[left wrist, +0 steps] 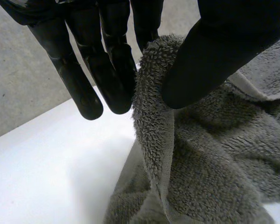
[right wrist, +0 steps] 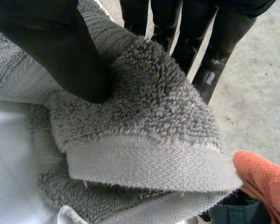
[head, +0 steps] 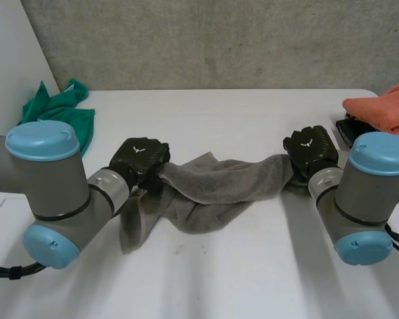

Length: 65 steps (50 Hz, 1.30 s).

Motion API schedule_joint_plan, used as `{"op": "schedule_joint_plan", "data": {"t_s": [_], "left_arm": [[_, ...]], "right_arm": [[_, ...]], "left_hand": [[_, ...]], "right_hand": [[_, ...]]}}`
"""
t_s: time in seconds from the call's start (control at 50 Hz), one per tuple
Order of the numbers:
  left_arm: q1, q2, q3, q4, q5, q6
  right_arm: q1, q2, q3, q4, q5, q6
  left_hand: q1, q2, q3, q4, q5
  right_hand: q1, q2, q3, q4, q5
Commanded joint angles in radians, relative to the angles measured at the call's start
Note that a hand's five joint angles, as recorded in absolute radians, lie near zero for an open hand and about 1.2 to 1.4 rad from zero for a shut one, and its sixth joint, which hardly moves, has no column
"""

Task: Fold the laundry.

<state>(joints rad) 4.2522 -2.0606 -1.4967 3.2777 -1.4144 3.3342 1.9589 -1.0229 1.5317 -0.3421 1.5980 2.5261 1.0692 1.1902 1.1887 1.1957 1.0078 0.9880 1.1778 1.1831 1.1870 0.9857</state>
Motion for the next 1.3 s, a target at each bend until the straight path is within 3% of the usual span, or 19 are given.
{"op": "schedule_joint_plan", "data": {"t_s": [0.02, 0.12, 0.18, 0.24, 0.32, 0.42, 0.44, 0.52, 0.6, 0.76, 0.92, 1.12, 1.14, 1.24, 1.3], "left_arm": [[-0.008, 0.013, -0.011, -0.108, 0.0, 0.016], [0.0, -0.006, 0.013, -0.144, -0.002, 0.031], [0.003, -0.044, 0.061, -0.119, 0.0, 0.073], [0.011, -0.092, 0.162, -0.061, -0.005, 0.128], [0.035, -0.101, 0.308, 0.061, -0.041, 0.214], [0.051, -0.095, 0.484, 0.321, -0.054, 0.275], [0.057, -0.086, 0.519, 0.412, -0.049, 0.278], [0.069, -0.034, 0.553, 0.552, -0.054, 0.277], [0.061, 0.016, 0.504, 0.516, -0.052, 0.277], [0.052, 0.096, 0.152, 0.398, -0.048, 0.274], [0.014, 0.073, -0.065, 0.385, -0.046, 0.275], [-0.034, -0.042, -0.083, 0.381, -0.049, 0.272], [-0.034, -0.043, -0.083, 0.382, -0.049, 0.272], [-0.035, -0.044, -0.073, 0.384, -0.051, 0.272], [-0.037, -0.047, -0.06, 0.384, -0.052, 0.269]], "right_arm": [[0.003, -0.132, -0.021, 0.335, -0.044, -0.115], [0.0, -0.126, -0.142, 0.622, -0.059, -0.156], [0.0, -0.086, -0.221, 0.626, -0.056, -0.145], [0.014, -0.039, -0.327, 0.548, -0.053, -0.132], [0.011, 0.018, -0.456, 0.321, -0.05, -0.099], [0.012, 0.026, -0.603, -0.097, -0.044, -0.03], [0.012, 0.024, -0.62, -0.144, -0.043, -0.021], [0.015, 0.007, -0.668, -0.19, -0.046, -0.013], [0.015, -0.017, -0.667, -0.097, -0.055, 0.006], [-0.003, -0.083, -0.579, 0.313, -0.119, 0.017], [-0.037, 0.032, -0.502, 0.674, -0.159, -0.006], [-0.046, 0.228, -0.562, 0.736, -0.127, -0.064], [-0.049, 0.242, -0.567, 0.73, -0.127, -0.063], [-0.052, 0.279, -0.564, 0.59, -0.121, -0.064], [-0.052, 0.267, -0.545, 0.51, -0.107, -0.052]], "left_hand": [[0.327, 0.206, 0.208, 0.201, 0.214], [0.327, 0.206, 0.208, 0.201, 0.214], [0.327, 0.206, 0.208, 0.201, 0.214], [0.327, 0.206, 0.208, 0.201, 0.214], [0.327, 0.206, 0.208, 0.201, 0.214], [0.327, 0.206, 0.208, 0.201, 0.214], [0.327, 0.206, 0.208, 0.201, 0.214], [0.327, 0.206, 0.208, 0.201, 0.214], [0.327, 0.206, 0.208, 0.201, 0.214], [0.327, 0.206, 0.208, 0.201, 0.214], [0.327, 0.206, 0.208, 0.201, 0.214], [0.327, 0.206, 0.208, 0.201, 0.214], [0.327, 0.206, 0.208, 0.201, 0.214], [0.327, 0.206, 0.208, 0.201, 0.214], [0.327, 0.206, 0.208, 0.201, 0.214]], "right_hand": [[0.408, 0.218, 0.213, 0.209, 0.236], [0.408, 0.218, 0.213, 0.209, 0.236], [0.408, 0.218, 0.213, 0.209, 0.236], [0.408, 0.218, 0.213, 0.209, 0.236], [0.408, 0.218, 0.213, 0.209, 0.236], [0.408, 0.218, 0.213, 0.209, 0.236], [0.408, 0.218, 0.213, 0.209, 0.236], [0.408, 0.218, 0.213, 0.209, 0.236], [0.408, 0.218, 0.213, 0.209, 0.236], [0.408, 0.218, 0.213, 0.209, 0.236], [0.408, 0.218, 0.213, 0.209, 0.236], [0.406, 0.217, 0.211, 0.207, 0.234], [0.363, 0.173, 0.168, 0.164, 0.191], [-0.663, -0.853, -0.858, -0.862, -0.835], [-0.813, -1.003, -1.009, -1.012, -0.986]]}}
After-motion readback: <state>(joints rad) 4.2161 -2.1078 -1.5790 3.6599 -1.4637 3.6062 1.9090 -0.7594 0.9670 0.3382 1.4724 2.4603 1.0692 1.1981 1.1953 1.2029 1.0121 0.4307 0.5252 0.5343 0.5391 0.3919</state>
